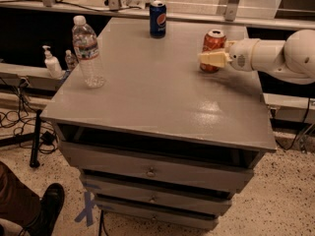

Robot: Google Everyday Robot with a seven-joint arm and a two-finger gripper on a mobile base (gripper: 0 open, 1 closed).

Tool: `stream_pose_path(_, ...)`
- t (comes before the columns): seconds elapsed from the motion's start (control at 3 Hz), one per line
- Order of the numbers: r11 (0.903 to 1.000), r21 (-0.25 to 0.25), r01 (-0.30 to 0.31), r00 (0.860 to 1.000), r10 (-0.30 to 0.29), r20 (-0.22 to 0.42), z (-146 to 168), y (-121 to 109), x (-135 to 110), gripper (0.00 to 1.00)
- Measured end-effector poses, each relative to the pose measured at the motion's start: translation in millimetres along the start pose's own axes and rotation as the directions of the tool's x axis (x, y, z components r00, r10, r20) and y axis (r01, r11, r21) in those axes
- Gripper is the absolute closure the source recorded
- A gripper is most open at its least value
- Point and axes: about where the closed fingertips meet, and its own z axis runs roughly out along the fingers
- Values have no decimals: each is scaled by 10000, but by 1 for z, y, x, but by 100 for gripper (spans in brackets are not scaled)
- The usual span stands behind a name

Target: Pick coke can

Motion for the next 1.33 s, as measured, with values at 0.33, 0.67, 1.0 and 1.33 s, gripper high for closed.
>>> stream_pose_path(0.33, 9998, 169, 48, 10000, -49, 56, -7, -3, -11, 69)
stream_pose_path(0.67, 9996, 275, 41, 9998, -47, 195, -22, 5, -32, 92)
stream_pose_path(1.0, 9995, 315, -69, 9983, 51, 574, -40, 19, -63, 100)
stream_pose_path(1.33, 9995, 317, -51, 9982, 32, 600, -41, 21, -66, 100)
